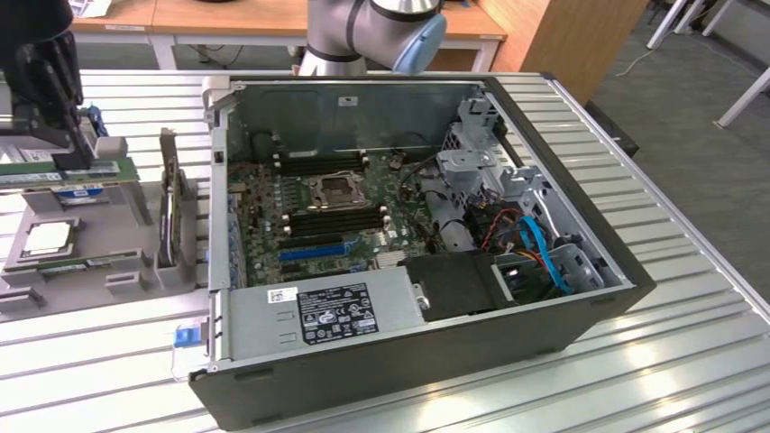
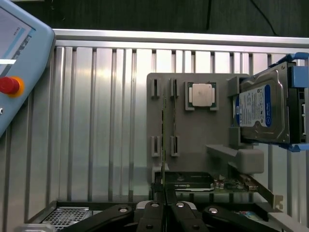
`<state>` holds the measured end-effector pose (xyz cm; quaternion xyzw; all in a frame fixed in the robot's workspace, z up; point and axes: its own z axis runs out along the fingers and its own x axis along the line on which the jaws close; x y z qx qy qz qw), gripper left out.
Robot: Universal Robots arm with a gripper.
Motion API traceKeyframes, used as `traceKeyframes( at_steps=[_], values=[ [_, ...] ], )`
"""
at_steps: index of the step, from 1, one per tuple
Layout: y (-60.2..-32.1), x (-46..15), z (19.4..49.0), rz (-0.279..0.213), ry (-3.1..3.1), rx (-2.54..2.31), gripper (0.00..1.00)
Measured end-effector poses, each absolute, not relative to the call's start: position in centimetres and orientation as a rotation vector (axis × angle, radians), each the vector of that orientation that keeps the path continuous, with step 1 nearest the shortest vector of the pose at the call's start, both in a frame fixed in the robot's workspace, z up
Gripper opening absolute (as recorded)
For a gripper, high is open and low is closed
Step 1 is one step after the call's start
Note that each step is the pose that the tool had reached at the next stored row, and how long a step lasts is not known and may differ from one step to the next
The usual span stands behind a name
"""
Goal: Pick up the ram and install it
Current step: 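Pick up the ram and move it above insertion slot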
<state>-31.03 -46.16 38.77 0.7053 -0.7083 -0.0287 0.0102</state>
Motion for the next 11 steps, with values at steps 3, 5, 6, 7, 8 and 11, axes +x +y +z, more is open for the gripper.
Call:
traceKeyframes(
  at_steps=[3, 5, 6, 7, 8, 11],
  values=[
    [-46.2, -30.3, 38.8, -0.09, -2.211, 2.201, 0.11],
    [-46.2, -29.9, 38.8, -0.09, -2.21, 2.201, 0.11],
    [-46.2, -29.6, 38.8, -0.091, -2.21, 2.201, 0.11],
    [-46.2, -29.4, 38.8, -0.091, -2.21, 2.201, 0.11],
    [-46.2, -29.1, 38.8, -0.091, -2.21, 2.201, 0.11],
    [-46.2, -28.4, 38.8, -0.091, -2.21, 2.201, 0.11]
  ],
)
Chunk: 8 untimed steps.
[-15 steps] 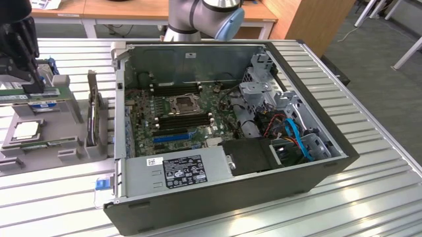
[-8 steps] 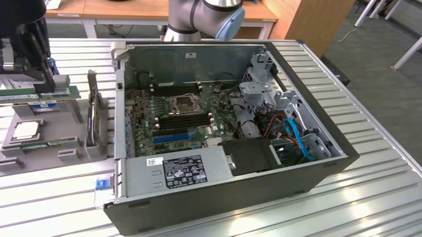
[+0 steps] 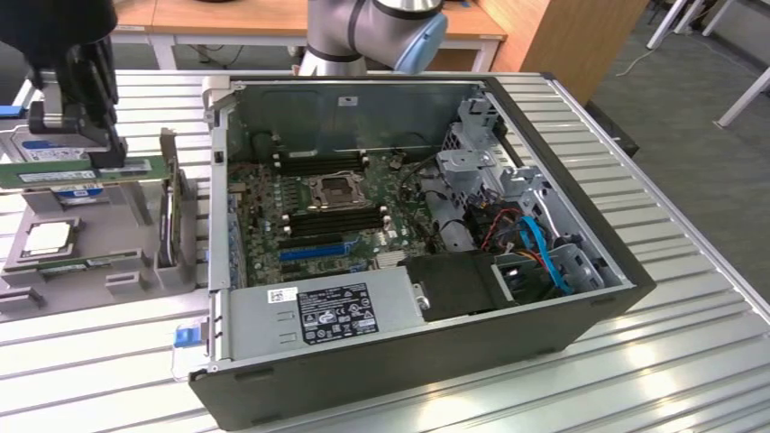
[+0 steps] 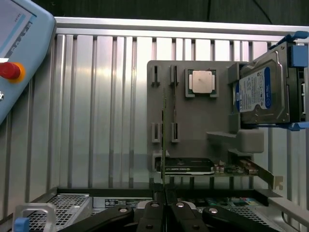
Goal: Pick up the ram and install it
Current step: 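Pick up the ram and move it above insertion slot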
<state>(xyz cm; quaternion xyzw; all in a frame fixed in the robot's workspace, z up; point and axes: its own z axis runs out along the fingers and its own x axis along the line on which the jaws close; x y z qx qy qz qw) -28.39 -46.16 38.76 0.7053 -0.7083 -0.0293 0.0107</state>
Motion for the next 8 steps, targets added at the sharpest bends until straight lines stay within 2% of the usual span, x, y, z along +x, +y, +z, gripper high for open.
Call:
traceKeyframes(
  at_steps=[8],
  values=[
    [-46.2, -26.4, 38.8, -0.093, -2.209, 2.2, 0.11]
  ],
)
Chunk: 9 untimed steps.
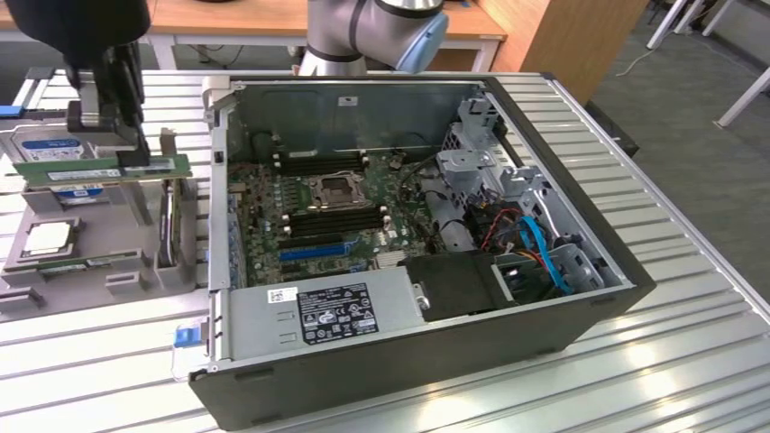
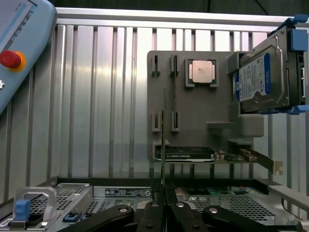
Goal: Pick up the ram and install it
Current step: 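Pick up the ram and move it above insertion slot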
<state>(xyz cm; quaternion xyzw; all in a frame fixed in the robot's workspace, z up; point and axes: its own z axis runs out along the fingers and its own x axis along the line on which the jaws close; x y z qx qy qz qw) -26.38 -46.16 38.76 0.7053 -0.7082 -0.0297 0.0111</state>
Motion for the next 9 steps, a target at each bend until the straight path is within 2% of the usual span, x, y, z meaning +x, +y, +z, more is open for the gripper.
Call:
traceKeyframes(
  at_steps=[9],
  values=[
    [-46.2, -24.2, 38.8, -0.094, -2.209, 2.2, 0.11]
  ],
)
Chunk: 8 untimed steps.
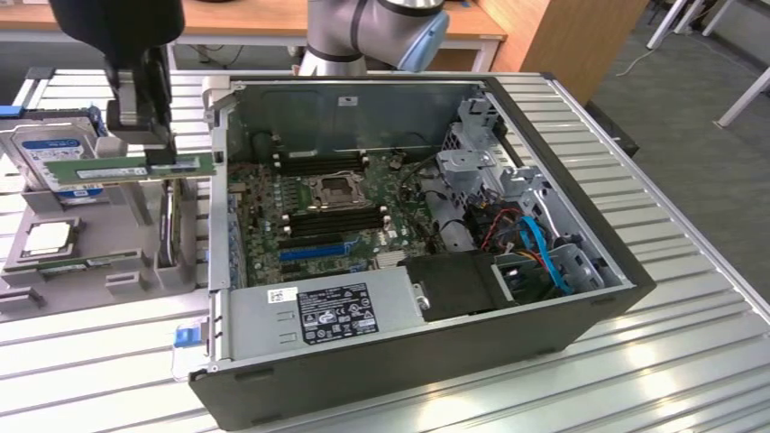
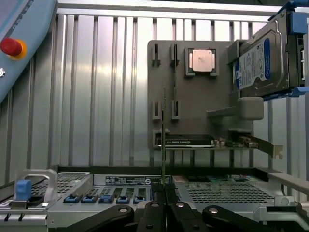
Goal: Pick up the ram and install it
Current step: 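Pick up the ram and move it above insertion slot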
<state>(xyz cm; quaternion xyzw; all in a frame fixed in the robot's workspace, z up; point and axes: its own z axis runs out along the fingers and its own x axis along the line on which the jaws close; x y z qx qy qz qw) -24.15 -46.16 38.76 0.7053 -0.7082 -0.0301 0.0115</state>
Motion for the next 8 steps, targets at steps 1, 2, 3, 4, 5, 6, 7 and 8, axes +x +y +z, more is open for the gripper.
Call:
traceKeyframes(
  at_steps=[1, 2, 3, 4, 5, 6, 7, 8],
  values=[
    [-46.2, -23.9, 38.8, -0.094, -2.209, 2.199, 0.11],
    [-46.2, -23.7, 38.8, -0.094, -2.209, 2.199, 0.11],
    [-46.2, -23.4, 38.8, -0.094, -2.209, 2.199, 0.11],
    [-46.2, -23.1, 38.8, -0.095, -2.208, 2.199, 0.11],
    [-46.2, -22.9, 38.8, -0.095, -2.208, 2.199, 0.11],
    [-46.2, -22.6, 38.8, -0.095, -2.208, 2.199, 0.11],
    [-46.2, -22.3, 38.8, -0.095, -2.208, 2.199, 0.11],
    [-46.2, -22.0, 38.8, -0.095, -2.208, 2.199, 0.11]
  ],
)
